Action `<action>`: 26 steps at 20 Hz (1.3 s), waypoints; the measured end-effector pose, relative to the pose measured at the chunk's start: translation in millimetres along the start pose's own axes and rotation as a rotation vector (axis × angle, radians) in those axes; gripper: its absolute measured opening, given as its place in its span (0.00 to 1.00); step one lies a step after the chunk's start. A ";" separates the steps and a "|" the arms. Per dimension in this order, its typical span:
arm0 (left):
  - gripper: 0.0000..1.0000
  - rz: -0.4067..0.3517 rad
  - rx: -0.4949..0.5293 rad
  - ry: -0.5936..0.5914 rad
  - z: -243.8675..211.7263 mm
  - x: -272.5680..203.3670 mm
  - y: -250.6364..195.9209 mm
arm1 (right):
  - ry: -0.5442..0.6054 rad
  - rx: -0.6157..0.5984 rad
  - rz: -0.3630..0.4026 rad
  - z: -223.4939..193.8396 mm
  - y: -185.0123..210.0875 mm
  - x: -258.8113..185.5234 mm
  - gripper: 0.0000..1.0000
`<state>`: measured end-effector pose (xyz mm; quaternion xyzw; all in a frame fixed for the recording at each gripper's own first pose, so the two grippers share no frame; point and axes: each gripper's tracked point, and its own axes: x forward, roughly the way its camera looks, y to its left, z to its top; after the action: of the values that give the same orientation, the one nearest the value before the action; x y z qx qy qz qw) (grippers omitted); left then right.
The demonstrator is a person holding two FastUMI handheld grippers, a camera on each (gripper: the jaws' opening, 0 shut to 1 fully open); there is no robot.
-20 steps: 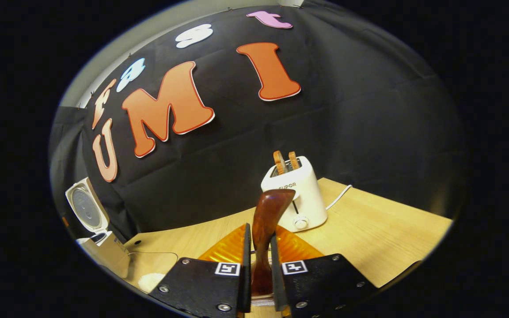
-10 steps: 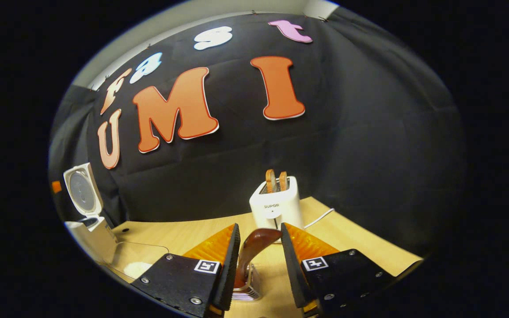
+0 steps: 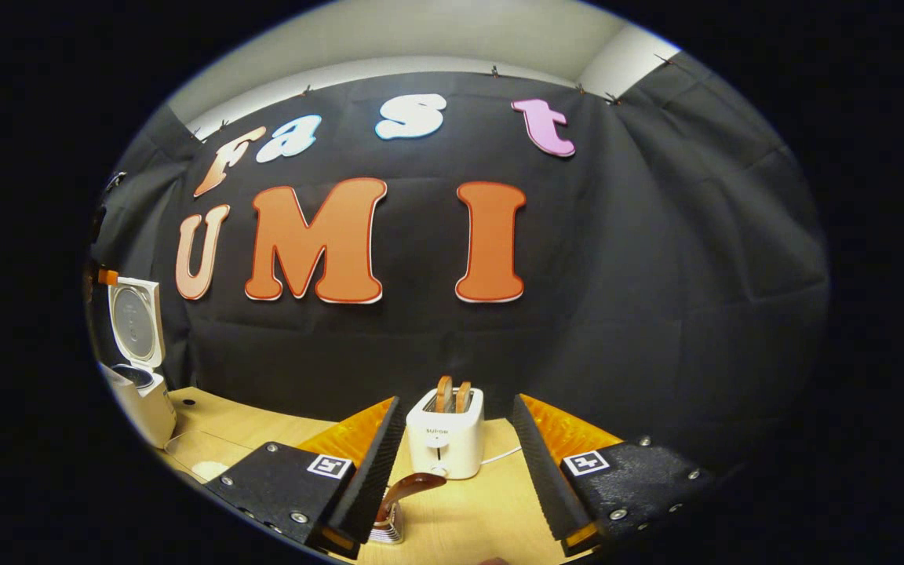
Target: Close the left gripper, press the button to open the rice cooker; take a wooden spoon from the chopstick holder with the right hand, scoop a spoonful of rice and pour it into the rice cooker, then put the wooden spoon back into the chopstick holder.
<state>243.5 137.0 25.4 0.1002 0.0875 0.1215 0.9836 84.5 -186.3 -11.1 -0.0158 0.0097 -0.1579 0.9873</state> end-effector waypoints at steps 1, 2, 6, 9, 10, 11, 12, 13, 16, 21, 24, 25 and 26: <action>0.89 0.006 -0.012 0.001 7.0 9.5 3.9 | -0.016 -0.011 -0.003 10.3 -1.8 -3.1 0.84; 0.89 0.012 -0.022 0.002 14.5 19.7 7.1 | -0.026 -0.022 -0.009 19.1 -3.2 -5.0 0.80; 0.86 0.030 -0.044 -0.002 47.1 64.4 18.0 | -0.065 -0.037 -0.043 51.0 -19.6 -14.6 0.86; 0.88 0.068 -0.028 -0.009 64.2 94.6 30.9 | -0.078 -0.021 -0.073 64.2 -32.4 -23.1 0.91; 0.87 0.059 -0.034 -0.002 68.2 106.3 29.6 | -0.080 -0.018 -0.083 68.1 -36.8 -24.1 0.86; 0.85 0.058 -0.039 -0.001 73.1 117.9 31.5 | -0.086 -0.021 -0.090 72.3 -40.0 -25.5 0.91; 0.87 0.059 -0.054 0.009 77.6 130.5 33.6 | -0.091 -0.025 -0.100 76.9 -43.2 -26.7 0.86; 0.85 0.058 -0.069 0.021 79.7 144.0 35.5 | -0.096 -0.030 -0.105 80.9 -46.4 -28.9 0.87; 0.87 0.061 -0.145 0.103 76.0 178.5 45.0 | -0.101 -0.030 -0.121 86.6 -52.2 -32.2 0.86; 0.86 0.088 -0.192 0.256 36.9 215.6 59.7 | -0.087 -0.041 -0.110 82.7 -49.4 -35.6 0.86; 0.88 0.101 -0.140 0.340 2.9 220.0 68.2 | -0.076 -0.039 -0.088 79.2 -42.7 -34.7 0.86; 0.88 0.100 -0.147 0.360 -1.8 222.1 66.6 | -0.076 -0.037 -0.077 78.9 -39.2 -36.1 0.86; 0.88 0.092 -0.156 0.386 -9.7 220.8 65.4 | -0.073 -0.037 -0.077 78.0 -38.2 -35.9 0.87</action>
<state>438.0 257.4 -2.3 0.0023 0.2598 0.1898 0.9468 40.4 -209.2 68.8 -0.0401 -0.0241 -0.1948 0.9797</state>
